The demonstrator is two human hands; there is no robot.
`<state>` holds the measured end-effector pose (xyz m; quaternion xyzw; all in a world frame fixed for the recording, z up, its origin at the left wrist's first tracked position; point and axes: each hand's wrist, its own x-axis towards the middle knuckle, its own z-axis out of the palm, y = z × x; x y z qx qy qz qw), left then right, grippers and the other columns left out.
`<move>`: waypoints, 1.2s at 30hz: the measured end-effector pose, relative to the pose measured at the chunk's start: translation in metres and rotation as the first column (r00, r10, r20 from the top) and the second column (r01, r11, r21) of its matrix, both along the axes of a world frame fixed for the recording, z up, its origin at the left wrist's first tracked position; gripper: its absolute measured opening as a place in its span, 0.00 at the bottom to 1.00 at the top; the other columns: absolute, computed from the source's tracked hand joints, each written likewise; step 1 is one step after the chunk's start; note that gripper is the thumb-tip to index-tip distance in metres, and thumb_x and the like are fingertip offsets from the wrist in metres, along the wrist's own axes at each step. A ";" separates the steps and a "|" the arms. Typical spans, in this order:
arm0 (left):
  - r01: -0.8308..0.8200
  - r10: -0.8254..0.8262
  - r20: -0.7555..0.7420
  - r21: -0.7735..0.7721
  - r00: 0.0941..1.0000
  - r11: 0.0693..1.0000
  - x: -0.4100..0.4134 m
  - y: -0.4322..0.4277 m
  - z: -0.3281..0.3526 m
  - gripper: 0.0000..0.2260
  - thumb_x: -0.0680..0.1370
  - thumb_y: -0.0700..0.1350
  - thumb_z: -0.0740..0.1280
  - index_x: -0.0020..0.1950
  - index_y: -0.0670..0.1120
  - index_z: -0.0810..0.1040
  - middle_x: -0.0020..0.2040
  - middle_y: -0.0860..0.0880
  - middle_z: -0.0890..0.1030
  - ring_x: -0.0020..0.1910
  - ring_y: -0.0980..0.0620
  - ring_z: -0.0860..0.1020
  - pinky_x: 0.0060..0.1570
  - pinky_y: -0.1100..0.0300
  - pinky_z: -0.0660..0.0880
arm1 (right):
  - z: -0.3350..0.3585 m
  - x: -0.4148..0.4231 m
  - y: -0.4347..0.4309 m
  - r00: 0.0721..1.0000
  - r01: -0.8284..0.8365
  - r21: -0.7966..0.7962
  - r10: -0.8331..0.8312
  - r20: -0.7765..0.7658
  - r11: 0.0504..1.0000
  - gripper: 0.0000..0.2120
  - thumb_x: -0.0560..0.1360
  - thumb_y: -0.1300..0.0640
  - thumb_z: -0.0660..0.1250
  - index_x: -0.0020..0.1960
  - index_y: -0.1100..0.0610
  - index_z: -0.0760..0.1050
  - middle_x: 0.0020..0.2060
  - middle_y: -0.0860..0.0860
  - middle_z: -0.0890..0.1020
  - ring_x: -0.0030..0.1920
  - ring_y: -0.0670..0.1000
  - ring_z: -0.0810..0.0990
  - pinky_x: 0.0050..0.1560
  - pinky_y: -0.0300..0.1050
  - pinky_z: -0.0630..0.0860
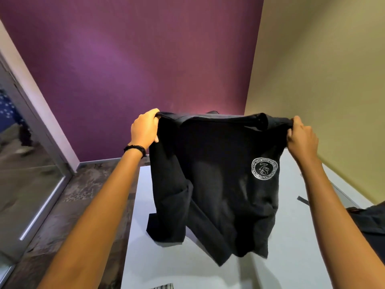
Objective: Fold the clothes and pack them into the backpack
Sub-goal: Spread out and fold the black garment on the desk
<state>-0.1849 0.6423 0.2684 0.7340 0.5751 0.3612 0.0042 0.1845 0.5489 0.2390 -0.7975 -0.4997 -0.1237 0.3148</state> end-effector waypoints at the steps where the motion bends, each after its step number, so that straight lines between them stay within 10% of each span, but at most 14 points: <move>1: 0.015 -0.014 0.065 -0.023 0.998 1.000 -0.002 0.001 0.003 0.10 0.80 0.39 0.51 0.51 0.45 0.72 0.30 0.41 0.81 0.31 0.47 0.79 0.36 0.56 0.72 | 0.006 -0.003 0.002 0.999 -0.004 0.038 0.006 -0.047 0.999 0.09 0.77 0.64 0.54 0.56 0.66 0.66 0.47 0.72 0.75 0.47 0.71 0.74 0.40 0.53 0.62; 6: 0.024 -0.003 0.147 -0.139 0.989 0.990 -0.011 0.007 0.008 0.11 0.80 0.42 0.51 0.41 0.43 0.69 0.24 0.43 0.75 0.24 0.48 0.76 0.33 0.56 0.69 | 0.020 -0.005 0.017 0.946 -0.067 0.104 0.096 -0.310 0.992 0.18 0.75 0.56 0.49 0.52 0.65 0.72 0.50 0.69 0.78 0.49 0.68 0.76 0.47 0.54 0.71; 10: 0.049 -0.026 0.094 -0.259 0.995 0.965 -0.024 0.003 -0.005 0.12 0.81 0.43 0.54 0.40 0.42 0.71 0.26 0.43 0.77 0.21 0.49 0.75 0.31 0.58 0.69 | 0.017 -0.009 0.011 0.907 -0.151 0.081 0.170 -0.384 0.985 0.14 0.76 0.62 0.52 0.33 0.62 0.68 0.37 0.65 0.77 0.39 0.66 0.81 0.27 0.39 0.73; 18: 0.135 -0.098 0.449 -0.050 0.888 0.990 -0.041 -0.007 0.004 0.12 0.81 0.35 0.53 0.54 0.39 0.76 0.49 0.43 0.79 0.43 0.45 0.81 0.50 0.50 0.80 | 0.039 -0.009 0.004 0.981 -0.116 0.469 0.176 -0.086 0.876 0.12 0.72 0.69 0.56 0.50 0.70 0.76 0.48 0.68 0.79 0.49 0.64 0.77 0.53 0.51 0.69; 22: 0.149 -0.131 0.398 -0.014 0.908 0.989 -0.048 -0.010 0.011 0.12 0.80 0.35 0.54 0.55 0.40 0.77 0.48 0.47 0.79 0.49 0.48 0.80 0.56 0.50 0.76 | 0.044 -0.012 0.010 0.979 -0.145 0.445 0.192 -0.064 0.884 0.13 0.72 0.70 0.56 0.51 0.71 0.75 0.49 0.69 0.78 0.51 0.65 0.76 0.55 0.50 0.67; 36: 0.005 -0.065 0.297 0.198 0.953 0.980 -0.046 -0.027 0.014 0.08 0.80 0.39 0.59 0.46 0.41 0.76 0.38 0.49 0.76 0.34 0.53 0.73 0.31 0.67 0.63 | 0.050 -0.031 -0.007 0.970 0.125 0.409 -0.026 -0.240 0.904 0.15 0.77 0.64 0.50 0.61 0.64 0.66 0.52 0.68 0.76 0.51 0.68 0.74 0.47 0.57 0.68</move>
